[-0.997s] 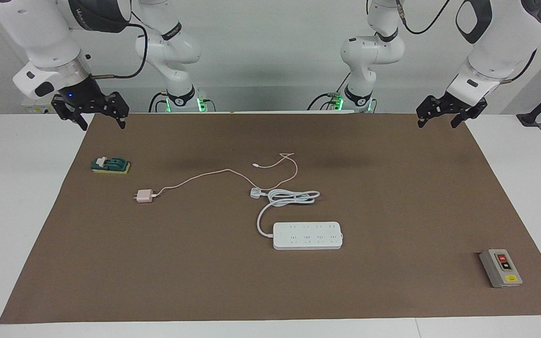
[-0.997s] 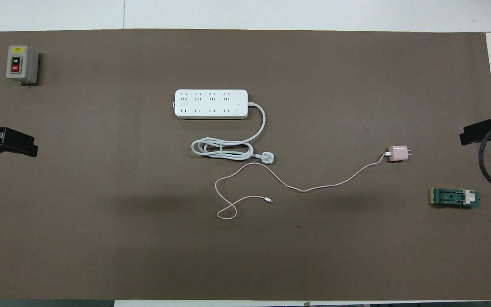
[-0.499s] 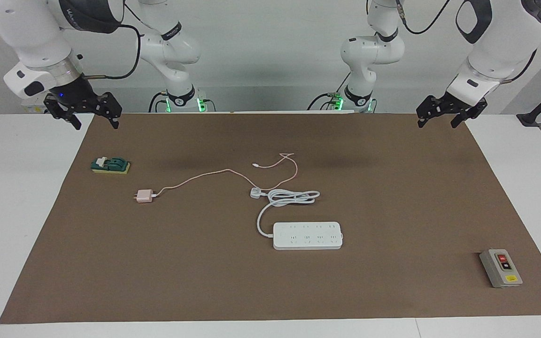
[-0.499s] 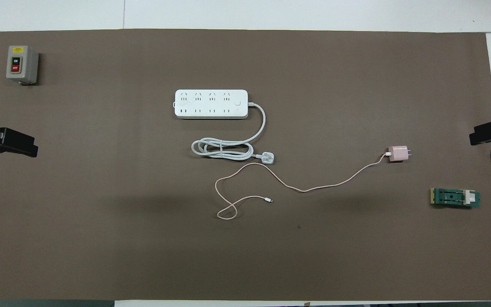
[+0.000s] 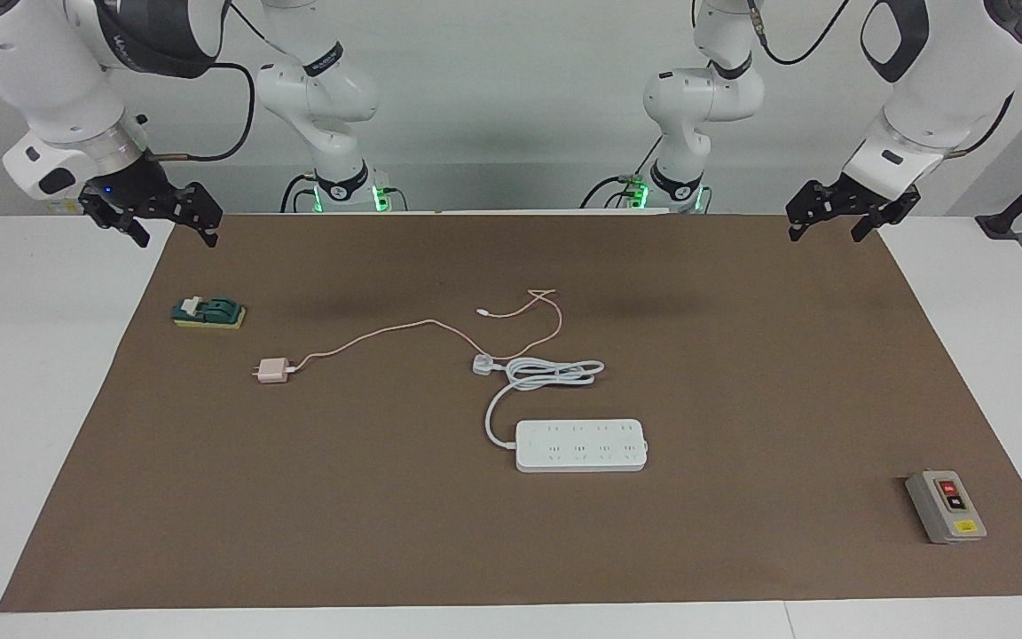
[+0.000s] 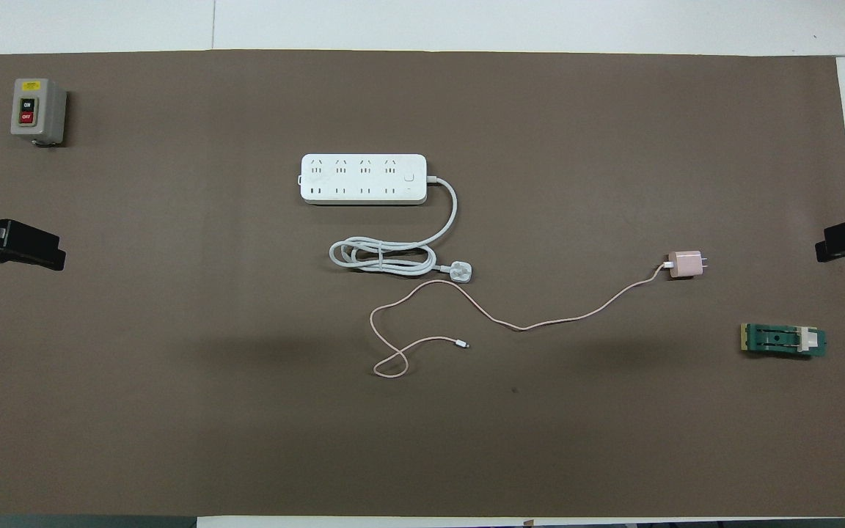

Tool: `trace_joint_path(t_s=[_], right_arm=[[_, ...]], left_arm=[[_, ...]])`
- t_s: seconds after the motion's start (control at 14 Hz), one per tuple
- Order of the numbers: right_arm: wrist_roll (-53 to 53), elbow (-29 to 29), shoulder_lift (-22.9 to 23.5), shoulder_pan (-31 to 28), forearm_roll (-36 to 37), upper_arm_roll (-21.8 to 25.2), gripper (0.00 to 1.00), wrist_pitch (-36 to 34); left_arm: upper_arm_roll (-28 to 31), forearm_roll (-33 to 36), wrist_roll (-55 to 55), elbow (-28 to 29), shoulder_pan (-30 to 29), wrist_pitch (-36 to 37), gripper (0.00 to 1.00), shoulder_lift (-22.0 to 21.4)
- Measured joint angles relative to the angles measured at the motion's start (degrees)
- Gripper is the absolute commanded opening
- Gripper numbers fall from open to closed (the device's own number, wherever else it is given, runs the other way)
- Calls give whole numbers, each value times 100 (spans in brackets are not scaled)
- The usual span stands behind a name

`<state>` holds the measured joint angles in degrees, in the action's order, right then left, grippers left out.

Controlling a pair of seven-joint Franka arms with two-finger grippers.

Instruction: Plug charger into power strip

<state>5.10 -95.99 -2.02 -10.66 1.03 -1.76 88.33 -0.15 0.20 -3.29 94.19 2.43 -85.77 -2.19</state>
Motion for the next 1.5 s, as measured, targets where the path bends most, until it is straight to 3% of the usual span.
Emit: trace_joint_path(t_s=[0.28, 0.71, 1.14, 1.5], right_arm=[[-1204, -101, 196, -67, -326, 1, 100, 1], [-3215, -125, 934, -239, -1134, 3, 100, 116], [-4750, -221, 1440, -493, -1827, 6, 100, 744], [-5365, -545, 1807, -511, -2255, 8, 100, 981]], left_arm=[[0, 0, 0, 0, 0, 0, 100, 0], [0, 0, 0, 0, 0, 0, 100, 0], [0, 0, 0, 0, 0, 0, 100, 0], [0, 0, 0, 0, 0, 0, 100, 0]])
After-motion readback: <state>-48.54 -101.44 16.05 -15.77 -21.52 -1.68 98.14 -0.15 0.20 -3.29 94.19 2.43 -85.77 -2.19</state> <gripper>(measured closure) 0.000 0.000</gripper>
